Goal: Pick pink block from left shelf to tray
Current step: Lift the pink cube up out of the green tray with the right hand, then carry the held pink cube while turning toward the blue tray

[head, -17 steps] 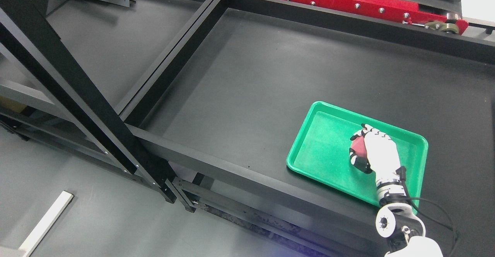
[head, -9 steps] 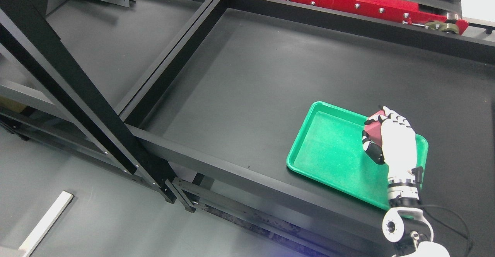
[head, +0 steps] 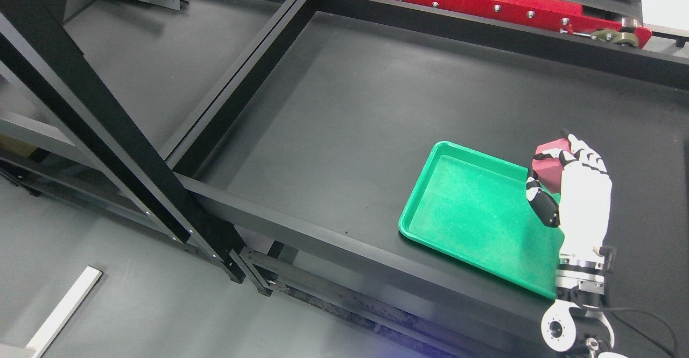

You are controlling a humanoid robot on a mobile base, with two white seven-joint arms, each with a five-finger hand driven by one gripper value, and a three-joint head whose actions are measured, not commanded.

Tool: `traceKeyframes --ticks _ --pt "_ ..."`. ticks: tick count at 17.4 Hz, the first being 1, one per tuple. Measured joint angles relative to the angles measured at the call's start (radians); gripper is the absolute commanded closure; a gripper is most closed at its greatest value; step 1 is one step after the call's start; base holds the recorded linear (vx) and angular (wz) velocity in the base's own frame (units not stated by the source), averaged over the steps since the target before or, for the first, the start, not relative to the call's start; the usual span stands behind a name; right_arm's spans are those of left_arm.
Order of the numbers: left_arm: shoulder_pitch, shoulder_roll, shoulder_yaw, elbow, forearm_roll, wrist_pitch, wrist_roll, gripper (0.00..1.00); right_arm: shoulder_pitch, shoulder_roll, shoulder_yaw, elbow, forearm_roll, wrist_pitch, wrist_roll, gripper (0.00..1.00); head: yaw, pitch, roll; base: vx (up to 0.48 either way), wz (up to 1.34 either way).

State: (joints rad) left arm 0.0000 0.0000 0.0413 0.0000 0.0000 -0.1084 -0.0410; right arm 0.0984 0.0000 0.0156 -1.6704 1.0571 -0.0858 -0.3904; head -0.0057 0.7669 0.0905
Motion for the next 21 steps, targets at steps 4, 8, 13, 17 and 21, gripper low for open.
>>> traceKeyframes --ticks 4,8,13,17,21 --pt "0.0 0.0 0.0 0.0 0.0 0.0 0.0 0.0 0.005 0.0 -0.006 -0.019 -0.012 -0.004 -0.008 0.98 0.0 0.0 0.0 -0.01 0.05" --pt "0.0 0.0 0.0 0.0 0.0 0.0 0.0 0.0 0.007 0.0 -0.009 -0.03 -0.017 -0.004 -0.008 0.98 0.0 0.0 0.0 -0.075 0.32" --pt "0.0 0.0 0.0 0.0 0.0 0.0 0.0 0.0 0.008 0.0 -0.012 -0.039 -0.019 -0.004 -0.009 0.98 0.0 0.0 0.0 -0.103 0.63" --pt "0.0 0.0 0.0 0.0 0.0 0.0 0.0 0.0 0.009 0.0 -0.013 -0.043 -0.019 -0.004 -0.009 0.98 0.0 0.0 0.0 -0.125 0.85" --pt "0.0 0.0 0.0 0.0 0.0 0.0 0.0 0.0 0.009 0.0 -0.014 -0.046 -0.02 -0.004 -0.009 0.98 0.0 0.0 0.0 -0.125 0.83"
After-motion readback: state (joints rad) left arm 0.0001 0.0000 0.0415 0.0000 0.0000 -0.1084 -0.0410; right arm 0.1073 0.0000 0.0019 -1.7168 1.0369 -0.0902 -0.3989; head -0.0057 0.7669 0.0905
